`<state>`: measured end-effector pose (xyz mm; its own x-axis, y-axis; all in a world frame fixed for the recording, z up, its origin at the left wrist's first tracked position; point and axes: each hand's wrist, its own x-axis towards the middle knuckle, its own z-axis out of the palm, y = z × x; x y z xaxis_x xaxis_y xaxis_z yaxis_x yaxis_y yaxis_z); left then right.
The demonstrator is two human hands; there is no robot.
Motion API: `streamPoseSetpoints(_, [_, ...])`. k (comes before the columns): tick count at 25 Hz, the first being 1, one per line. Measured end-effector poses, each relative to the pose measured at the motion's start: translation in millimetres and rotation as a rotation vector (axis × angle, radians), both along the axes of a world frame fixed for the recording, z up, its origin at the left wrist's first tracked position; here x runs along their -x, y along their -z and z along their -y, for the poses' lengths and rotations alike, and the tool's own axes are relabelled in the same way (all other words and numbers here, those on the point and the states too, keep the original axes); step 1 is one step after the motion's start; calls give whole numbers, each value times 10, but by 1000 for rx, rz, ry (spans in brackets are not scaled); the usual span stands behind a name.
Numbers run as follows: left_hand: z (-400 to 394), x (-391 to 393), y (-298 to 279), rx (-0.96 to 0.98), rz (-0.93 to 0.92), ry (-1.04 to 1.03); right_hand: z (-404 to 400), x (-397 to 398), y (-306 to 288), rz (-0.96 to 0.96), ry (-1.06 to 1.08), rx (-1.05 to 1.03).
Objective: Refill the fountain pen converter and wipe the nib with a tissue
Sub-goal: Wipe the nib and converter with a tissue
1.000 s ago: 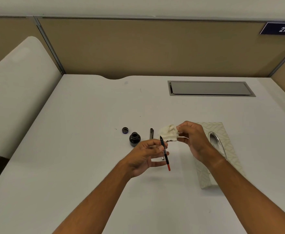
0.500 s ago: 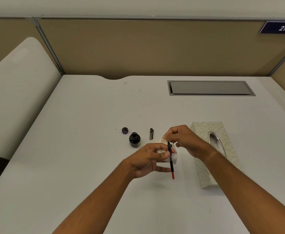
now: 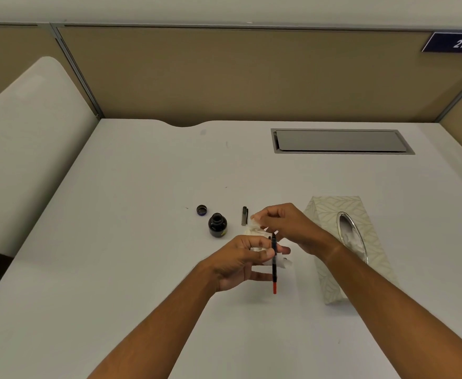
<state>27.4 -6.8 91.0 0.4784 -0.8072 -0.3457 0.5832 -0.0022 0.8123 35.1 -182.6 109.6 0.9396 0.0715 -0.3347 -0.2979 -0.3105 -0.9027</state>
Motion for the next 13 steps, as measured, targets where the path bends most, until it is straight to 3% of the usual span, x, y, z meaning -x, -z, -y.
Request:
streamPoseSetpoints(4, [-72, -63, 14, -8, -34, -142, 188, 63, 41, -78, -63, -108])
streamPoseSetpoints(8, [-85, -116, 23, -18, -88, -286, 191, 180, 122, -12, -296, 168])
streamPoseSetpoints(13, [-59, -116, 9, -13, -109, -334, 89, 178, 202, 251, -119, 275])
